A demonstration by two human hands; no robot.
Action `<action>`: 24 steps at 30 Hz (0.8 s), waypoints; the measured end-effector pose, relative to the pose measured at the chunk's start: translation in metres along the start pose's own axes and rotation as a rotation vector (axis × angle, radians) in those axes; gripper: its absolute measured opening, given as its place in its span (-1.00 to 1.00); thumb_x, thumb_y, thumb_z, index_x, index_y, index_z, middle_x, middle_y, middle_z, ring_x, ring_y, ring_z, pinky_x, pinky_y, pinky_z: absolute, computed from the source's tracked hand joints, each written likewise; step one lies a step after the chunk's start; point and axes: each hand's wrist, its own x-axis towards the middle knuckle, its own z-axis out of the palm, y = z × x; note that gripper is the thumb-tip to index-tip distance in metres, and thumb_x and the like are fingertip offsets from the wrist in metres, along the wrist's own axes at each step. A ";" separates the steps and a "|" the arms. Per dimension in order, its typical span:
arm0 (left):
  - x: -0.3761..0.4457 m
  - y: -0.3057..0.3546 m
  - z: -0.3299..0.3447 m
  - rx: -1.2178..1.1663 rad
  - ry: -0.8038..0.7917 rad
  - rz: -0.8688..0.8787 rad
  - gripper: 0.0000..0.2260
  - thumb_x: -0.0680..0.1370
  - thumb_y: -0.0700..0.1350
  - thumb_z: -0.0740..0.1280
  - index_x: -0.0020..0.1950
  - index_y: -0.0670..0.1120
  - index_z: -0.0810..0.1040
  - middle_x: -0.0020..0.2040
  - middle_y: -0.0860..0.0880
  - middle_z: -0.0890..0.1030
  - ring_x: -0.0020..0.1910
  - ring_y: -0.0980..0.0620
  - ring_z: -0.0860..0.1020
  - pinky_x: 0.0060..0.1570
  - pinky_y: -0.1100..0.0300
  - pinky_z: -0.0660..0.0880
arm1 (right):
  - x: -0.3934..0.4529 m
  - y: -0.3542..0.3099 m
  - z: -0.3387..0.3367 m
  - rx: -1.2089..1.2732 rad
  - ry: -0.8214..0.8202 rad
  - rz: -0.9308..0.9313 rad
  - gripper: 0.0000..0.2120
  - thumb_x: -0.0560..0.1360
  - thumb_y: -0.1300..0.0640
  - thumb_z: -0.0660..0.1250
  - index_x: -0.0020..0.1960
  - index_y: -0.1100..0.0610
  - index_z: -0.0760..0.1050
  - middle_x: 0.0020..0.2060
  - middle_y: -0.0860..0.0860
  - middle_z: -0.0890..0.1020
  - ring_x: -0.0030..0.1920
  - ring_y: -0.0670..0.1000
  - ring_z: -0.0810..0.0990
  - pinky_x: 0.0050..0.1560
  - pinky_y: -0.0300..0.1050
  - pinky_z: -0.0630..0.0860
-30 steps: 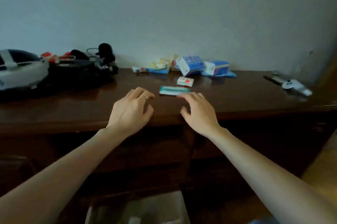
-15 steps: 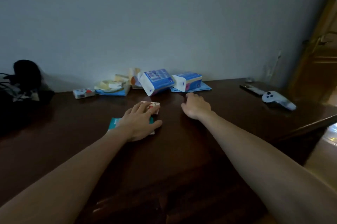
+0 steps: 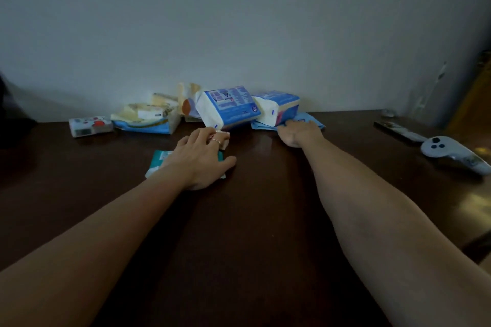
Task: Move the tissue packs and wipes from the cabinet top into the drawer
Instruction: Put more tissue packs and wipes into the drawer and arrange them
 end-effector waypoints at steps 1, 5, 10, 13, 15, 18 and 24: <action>-0.001 0.001 -0.001 -0.015 -0.006 -0.003 -0.34 0.55 0.36 0.12 0.59 0.17 0.08 0.57 -0.03 0.14 0.55 -0.08 0.13 0.47 -0.15 0.16 | -0.006 -0.001 -0.003 -0.015 0.013 0.000 -0.41 0.68 -0.10 -0.12 0.61 0.14 0.20 0.59 0.14 0.26 0.56 0.18 0.24 0.55 0.16 0.13; -0.020 0.005 -0.011 -0.056 -0.034 -0.029 -0.37 0.57 0.29 0.17 0.60 0.15 0.11 0.57 -0.01 0.15 0.55 -0.07 0.13 0.43 -0.16 0.22 | -0.055 -0.005 -0.009 -0.005 0.060 -0.021 -0.47 0.68 -0.10 -0.03 0.55 0.14 0.28 0.51 0.16 0.39 0.44 0.19 0.42 0.41 0.11 0.35; -0.082 0.003 -0.031 -0.032 -0.015 -0.049 -0.35 0.57 0.26 0.19 0.60 0.07 0.14 0.59 -0.06 0.16 0.57 -0.10 0.11 0.51 -0.13 0.12 | -0.150 0.008 -0.011 0.012 0.048 -0.096 -0.58 0.67 -0.09 0.02 0.39 0.12 0.38 0.37 0.14 0.48 0.29 0.16 0.50 0.24 0.06 0.43; -0.138 -0.005 -0.046 -0.020 0.022 -0.067 -0.35 0.58 0.27 0.18 0.59 0.00 0.20 0.61 -0.08 0.10 0.59 -0.11 0.05 0.52 -0.12 0.06 | -0.219 0.006 -0.010 0.061 0.046 -0.168 -0.70 0.65 -0.10 0.03 0.20 0.03 0.41 0.24 0.07 0.52 0.11 0.08 0.50 0.01 0.00 0.36; -0.179 -0.008 -0.057 -0.025 0.074 -0.081 -0.38 0.59 0.27 0.16 0.56 -0.04 0.27 0.63 -0.08 0.06 0.60 -0.11 0.03 0.53 -0.12 0.04 | -0.267 -0.003 -0.006 0.092 0.067 -0.237 -0.77 0.63 -0.12 0.05 0.11 -0.02 0.39 0.21 0.04 0.53 0.09 0.08 0.52 -0.04 -0.01 0.34; -0.243 -0.007 -0.076 -0.021 0.259 -0.128 -0.45 0.58 0.28 0.12 0.45 -0.02 0.42 0.51 -0.11 0.32 0.50 -0.11 0.26 0.44 -0.10 0.23 | -0.334 -0.025 0.004 0.175 0.115 -0.349 -0.71 0.58 -0.18 0.06 0.17 -0.08 0.41 0.27 0.01 0.53 0.21 0.12 0.55 -0.04 0.01 0.38; -0.348 -0.020 -0.096 0.059 0.272 -0.280 -0.40 0.54 0.41 0.05 0.31 0.02 0.51 0.25 -0.06 0.52 0.27 -0.11 0.48 0.23 -0.09 0.37 | -0.418 -0.065 0.018 0.605 0.083 -0.373 -0.83 0.61 -0.05 0.12 0.16 -0.14 0.42 0.19 -0.02 0.60 0.14 0.06 0.58 0.09 0.06 0.50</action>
